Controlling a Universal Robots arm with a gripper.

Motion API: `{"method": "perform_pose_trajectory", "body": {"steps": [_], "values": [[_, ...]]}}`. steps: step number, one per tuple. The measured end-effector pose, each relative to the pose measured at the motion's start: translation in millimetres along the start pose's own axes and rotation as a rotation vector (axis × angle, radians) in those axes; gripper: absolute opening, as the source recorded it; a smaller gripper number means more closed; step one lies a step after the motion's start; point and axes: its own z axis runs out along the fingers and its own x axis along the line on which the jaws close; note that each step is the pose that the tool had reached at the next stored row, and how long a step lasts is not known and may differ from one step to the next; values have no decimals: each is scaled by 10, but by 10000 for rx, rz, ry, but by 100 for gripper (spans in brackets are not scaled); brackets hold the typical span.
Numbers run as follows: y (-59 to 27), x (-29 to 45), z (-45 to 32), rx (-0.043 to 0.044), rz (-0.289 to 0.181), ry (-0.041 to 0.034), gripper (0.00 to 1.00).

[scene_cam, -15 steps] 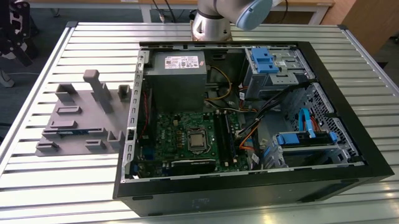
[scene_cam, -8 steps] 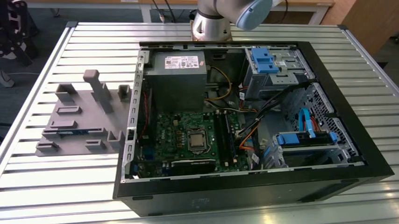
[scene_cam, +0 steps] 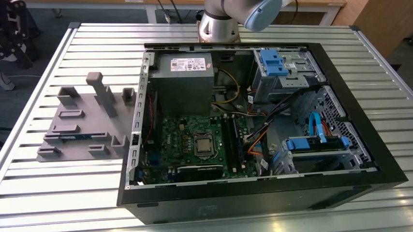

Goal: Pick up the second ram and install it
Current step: 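Pick up the second ram and move it above second insertion slot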

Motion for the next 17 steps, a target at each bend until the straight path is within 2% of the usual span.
{"method": "perform_pose_trajectory", "body": {"steps": [12,14,17], "values": [[0,0,10,-46,-2044,47,11],[1,0,9,-51,-2218,51,11],[1,0,10,-51,-2221,52,11]]}}
